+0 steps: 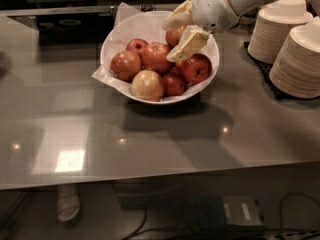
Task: Pick apple from white bowl
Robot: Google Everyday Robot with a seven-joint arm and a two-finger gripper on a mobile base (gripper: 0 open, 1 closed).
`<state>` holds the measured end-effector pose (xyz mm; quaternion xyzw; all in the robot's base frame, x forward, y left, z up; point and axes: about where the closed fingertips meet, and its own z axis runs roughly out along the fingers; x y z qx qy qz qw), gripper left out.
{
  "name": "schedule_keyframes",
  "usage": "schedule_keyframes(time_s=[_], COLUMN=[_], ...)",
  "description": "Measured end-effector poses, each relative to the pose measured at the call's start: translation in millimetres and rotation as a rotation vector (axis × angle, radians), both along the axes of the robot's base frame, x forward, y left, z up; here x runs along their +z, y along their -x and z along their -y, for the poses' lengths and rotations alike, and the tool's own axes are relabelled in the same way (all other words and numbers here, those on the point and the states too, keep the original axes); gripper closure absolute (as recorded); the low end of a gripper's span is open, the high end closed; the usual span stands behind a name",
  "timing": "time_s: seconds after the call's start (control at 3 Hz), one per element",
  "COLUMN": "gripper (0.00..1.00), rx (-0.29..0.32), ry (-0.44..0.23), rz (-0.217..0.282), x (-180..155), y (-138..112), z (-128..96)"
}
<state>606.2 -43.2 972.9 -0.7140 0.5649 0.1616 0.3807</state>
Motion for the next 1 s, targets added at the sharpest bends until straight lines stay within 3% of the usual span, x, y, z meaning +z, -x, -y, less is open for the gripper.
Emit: schedule_keyframes(time_s=[0.33,1.0], gripper=[0.35,0.36], rx=[0.044,0.083], ry=[-0.005,0.006], rz=[-0.030,-0.069], x=[-3.7,-12.2], y=[-0.7,-5.4], z=[-15.1,-29.5])
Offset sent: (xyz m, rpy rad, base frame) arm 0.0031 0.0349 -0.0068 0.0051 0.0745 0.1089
